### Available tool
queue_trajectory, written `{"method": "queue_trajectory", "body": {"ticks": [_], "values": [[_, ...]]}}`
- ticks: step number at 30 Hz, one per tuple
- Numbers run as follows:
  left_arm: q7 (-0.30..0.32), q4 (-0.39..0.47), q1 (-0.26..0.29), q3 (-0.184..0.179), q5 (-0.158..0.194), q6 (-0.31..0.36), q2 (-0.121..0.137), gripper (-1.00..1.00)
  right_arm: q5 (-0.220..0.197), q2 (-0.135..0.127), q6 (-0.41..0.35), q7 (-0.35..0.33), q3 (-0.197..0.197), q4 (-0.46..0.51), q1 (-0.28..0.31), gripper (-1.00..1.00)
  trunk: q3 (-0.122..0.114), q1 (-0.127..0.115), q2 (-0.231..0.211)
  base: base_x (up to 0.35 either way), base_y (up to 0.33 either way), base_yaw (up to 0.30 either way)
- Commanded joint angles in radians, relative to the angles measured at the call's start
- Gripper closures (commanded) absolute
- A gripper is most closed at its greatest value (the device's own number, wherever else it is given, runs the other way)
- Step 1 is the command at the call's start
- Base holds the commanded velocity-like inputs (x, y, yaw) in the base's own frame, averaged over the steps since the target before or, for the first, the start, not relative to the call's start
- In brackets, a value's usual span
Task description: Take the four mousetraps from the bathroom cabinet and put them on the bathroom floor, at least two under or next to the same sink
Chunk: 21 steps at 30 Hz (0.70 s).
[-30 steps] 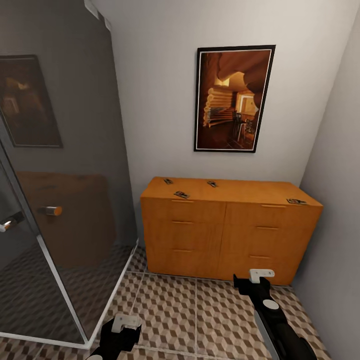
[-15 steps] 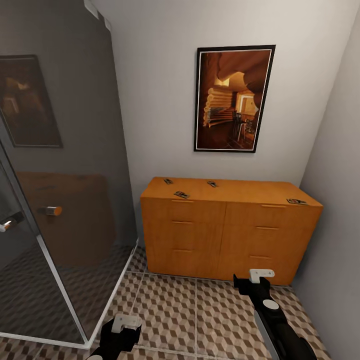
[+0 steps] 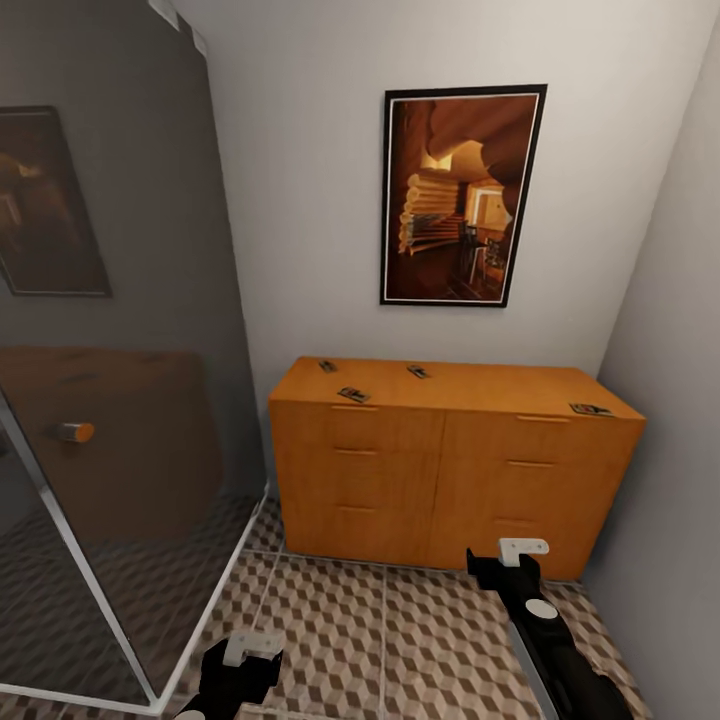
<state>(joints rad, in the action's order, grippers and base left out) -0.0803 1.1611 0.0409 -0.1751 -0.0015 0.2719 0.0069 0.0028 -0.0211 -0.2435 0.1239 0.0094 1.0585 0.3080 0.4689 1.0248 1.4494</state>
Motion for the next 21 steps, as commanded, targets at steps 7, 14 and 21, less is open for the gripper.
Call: {"method": "queue_trajectory", "body": {"ticks": [7, 14, 21], "values": [[-0.006, -0.001, 0.001, -0.003, 0.000, 0.006, 0.001, -1.00, 0.000, 0.000, -0.006, 0.003, 0.001, 0.001, 0.001, -1.00, 0.001, 0.000, 0.001, 0.070, -0.064, 0.000], [-0.005, -0.012, 0.001, -0.003, -0.001, 0.006, 0.001, -1.00, 0.000, 0.001, -0.007, 0.003, 0.001, -0.015, 0.000, -1.00, 0.001, 0.000, 0.001, 0.005, -0.005, 0.000], [-0.003, -0.017, 0.001, -0.003, -0.001, 0.006, 0.001, -1.00, 0.001, -0.002, 0.028, -0.002, -0.002, -0.214, 0.000, -1.00, 0.001, 0.000, 0.001, 0.001, -0.001, 0.000]]}}
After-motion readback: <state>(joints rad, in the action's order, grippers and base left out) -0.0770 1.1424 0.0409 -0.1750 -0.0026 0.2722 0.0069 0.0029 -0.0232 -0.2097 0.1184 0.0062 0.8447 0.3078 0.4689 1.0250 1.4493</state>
